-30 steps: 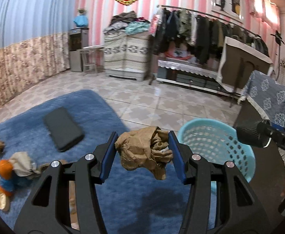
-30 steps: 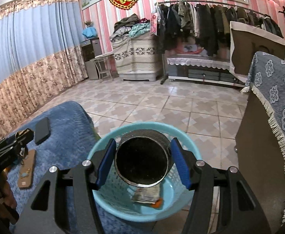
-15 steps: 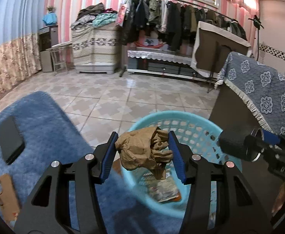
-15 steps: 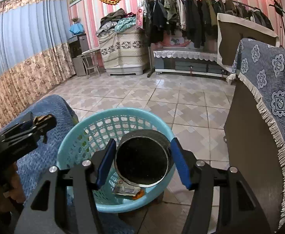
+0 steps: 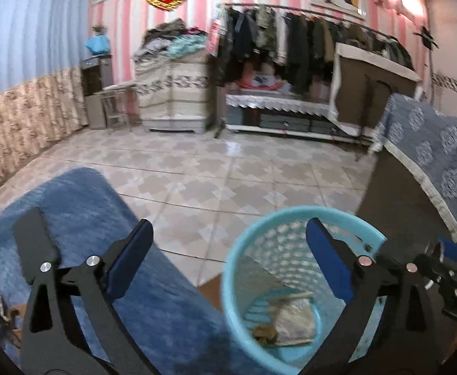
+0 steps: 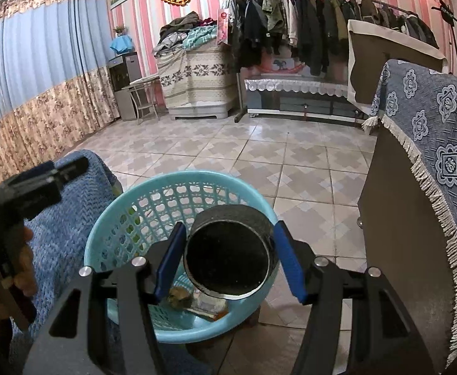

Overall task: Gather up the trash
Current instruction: 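Carry paper and black cup to the basket and release both inside, then move both open tools back toward the rug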

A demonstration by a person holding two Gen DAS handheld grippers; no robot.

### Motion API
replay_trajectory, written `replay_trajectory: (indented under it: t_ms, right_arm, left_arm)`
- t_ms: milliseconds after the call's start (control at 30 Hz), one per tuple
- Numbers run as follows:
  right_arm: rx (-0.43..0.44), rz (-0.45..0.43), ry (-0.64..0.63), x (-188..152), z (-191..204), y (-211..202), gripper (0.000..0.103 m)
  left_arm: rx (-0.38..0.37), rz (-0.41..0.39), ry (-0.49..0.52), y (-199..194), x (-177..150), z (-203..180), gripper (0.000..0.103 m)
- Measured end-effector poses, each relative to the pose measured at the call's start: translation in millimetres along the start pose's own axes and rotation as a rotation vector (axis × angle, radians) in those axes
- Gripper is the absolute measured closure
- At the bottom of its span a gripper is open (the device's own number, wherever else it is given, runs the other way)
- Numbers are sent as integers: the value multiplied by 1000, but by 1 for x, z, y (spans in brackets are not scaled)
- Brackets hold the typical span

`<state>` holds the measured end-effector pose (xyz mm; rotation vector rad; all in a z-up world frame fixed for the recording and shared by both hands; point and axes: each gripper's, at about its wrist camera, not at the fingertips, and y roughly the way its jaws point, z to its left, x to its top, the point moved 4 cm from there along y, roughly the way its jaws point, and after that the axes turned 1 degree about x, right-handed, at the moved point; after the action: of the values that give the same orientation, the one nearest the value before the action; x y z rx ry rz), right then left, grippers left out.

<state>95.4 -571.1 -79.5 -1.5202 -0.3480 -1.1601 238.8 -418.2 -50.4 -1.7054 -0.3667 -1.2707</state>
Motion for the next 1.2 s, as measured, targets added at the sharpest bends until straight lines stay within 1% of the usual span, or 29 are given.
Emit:
replay_trajectory:
  t_ms: [167,400,467,533,633,667,700,733,800,933,1000,1200]
  right_arm:
    - [18,1,-28,3,17,6,45]
    - [35,26,-56,4,39,21,45]
    - [39,34,-56,4,43,25,41]
    - [37,29,-59,5,46,26,26]
    - [25,12,-68,7,51,23,24]
    - [19,11,-71,8,53,22,21]
    - [15,10,-73,8,54,20,15]
    - [11,6,-75,7,56,19,12]
    - [2,-3,-82,7,59,14,12]
    - [-4,-1,-85,4,68,9,7]
    - [-3,-1,-86,4,69,8,7]
    - [8,-20,-98,0,88,-5,5]
  left_arm:
    - [39,-21,-38,-8,9,29,6]
    - [94,-19,-51,-21,5,54,6]
    - [100,-18,-52,-25,3,60,6]
    - [106,-23,-54,-30,2,66,6]
    - [115,-27,-65,-39,0,75,6]
    - [117,-29,-72,-42,-1,78,6]
    - [118,-30,-79,-45,-1,80,6]
    - [119,-30,-88,-50,-3,84,6]
    - [124,-33,-96,-57,-5,90,6]
    - [156,-37,-105,-77,-14,104,6]
    - [169,-35,-113,-85,-18,112,5]
    - [210,-16,-174,-112,-37,145,5]
